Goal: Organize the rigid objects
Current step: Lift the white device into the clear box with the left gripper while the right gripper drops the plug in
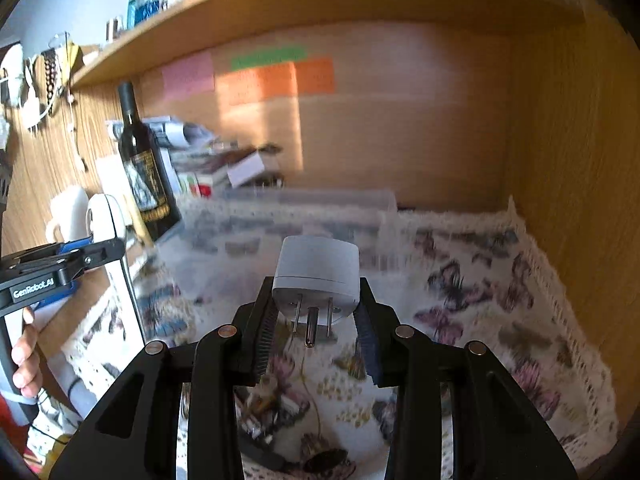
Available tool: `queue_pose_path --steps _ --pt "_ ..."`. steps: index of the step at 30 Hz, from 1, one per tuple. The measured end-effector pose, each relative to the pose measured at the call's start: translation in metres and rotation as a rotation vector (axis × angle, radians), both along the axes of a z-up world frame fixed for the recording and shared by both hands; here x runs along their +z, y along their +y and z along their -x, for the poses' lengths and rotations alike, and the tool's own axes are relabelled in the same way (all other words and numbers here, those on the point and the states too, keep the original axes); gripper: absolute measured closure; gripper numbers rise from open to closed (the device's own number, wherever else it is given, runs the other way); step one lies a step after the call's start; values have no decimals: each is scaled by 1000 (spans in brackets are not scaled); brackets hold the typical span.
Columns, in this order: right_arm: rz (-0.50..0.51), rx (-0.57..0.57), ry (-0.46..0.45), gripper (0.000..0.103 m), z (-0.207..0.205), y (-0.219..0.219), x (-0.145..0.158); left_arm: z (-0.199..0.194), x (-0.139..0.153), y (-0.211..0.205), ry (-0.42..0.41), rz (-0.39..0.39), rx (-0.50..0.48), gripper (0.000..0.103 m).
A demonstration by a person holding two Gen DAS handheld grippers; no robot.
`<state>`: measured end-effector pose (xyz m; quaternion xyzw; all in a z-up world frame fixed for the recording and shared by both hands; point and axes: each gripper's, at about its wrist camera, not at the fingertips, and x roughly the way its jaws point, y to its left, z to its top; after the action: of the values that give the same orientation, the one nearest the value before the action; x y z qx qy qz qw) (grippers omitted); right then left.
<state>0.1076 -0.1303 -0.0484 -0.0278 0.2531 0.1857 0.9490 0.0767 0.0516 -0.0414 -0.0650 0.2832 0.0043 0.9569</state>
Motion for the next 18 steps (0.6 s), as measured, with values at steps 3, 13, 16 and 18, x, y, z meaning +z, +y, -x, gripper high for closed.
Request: queue_pose_path --steps 3,13,16,18 --pt "-6 -1 -32 69 -3 1 11 1 16 -4 -43 -5 -9 64" --pt "-26 30 -81 69 -29 7 37 -23 56 -7 -136 -50 -16 64" --pt "-33 34 -83 69 -38 8 41 -37 60 -6 -152 -70 -3 64" --pt "-32 35 -85 69 -44 9 43 -49 62 -5 -157 -79 4 64"
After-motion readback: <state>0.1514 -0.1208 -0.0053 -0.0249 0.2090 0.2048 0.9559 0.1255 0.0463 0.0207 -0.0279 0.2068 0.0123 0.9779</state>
